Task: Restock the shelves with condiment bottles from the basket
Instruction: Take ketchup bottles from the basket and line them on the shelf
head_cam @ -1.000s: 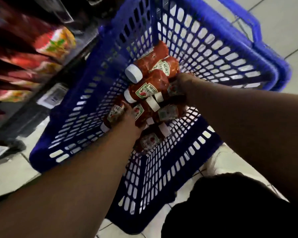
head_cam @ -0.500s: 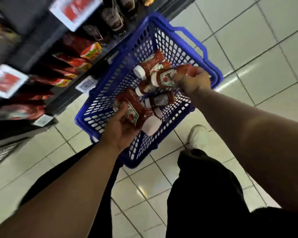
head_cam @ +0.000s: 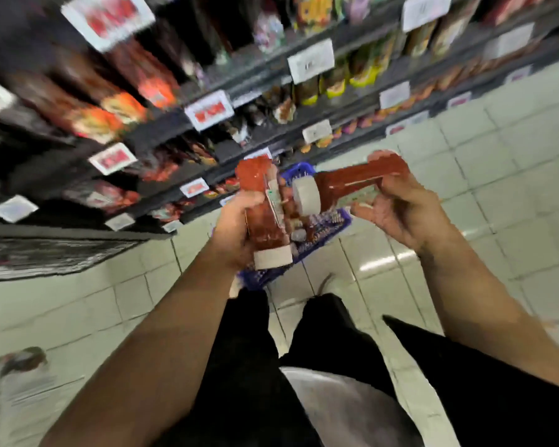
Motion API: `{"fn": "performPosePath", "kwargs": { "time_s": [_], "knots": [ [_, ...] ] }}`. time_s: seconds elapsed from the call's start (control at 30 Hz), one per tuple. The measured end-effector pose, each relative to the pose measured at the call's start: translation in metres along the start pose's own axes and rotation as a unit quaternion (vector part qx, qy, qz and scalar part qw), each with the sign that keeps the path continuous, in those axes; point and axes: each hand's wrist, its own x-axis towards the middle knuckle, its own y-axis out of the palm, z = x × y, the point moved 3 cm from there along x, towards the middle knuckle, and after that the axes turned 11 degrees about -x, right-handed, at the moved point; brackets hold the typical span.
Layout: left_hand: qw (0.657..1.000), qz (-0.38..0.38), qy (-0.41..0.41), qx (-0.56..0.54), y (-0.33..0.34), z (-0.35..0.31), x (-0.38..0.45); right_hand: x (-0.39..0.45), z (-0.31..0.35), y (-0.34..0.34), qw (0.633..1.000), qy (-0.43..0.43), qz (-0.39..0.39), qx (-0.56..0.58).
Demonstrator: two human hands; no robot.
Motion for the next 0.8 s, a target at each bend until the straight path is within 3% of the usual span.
{"fn": "performPosePath", "kwargs": {
  "time_s": [0.23,0.5,0.8],
  "knots": [
    [0.996,0.018,0.086,0.019,0.085,-0.054,-0.052,-0.018,0.088,0.1,0.996,-0.09,-0.019,0.005],
    [0.978,0.041,0.195,0.067,0.131,-0.139,-0.105,-0.018,0.154,0.221,0.992,-0.081,0.096,-0.023],
    [0.925,0.117,0.341,0.122,0.173,-0.25,-0.152,-0.027,0.204,0.329,0.971,-0.168,0.119,-0.118]
  ]
}}
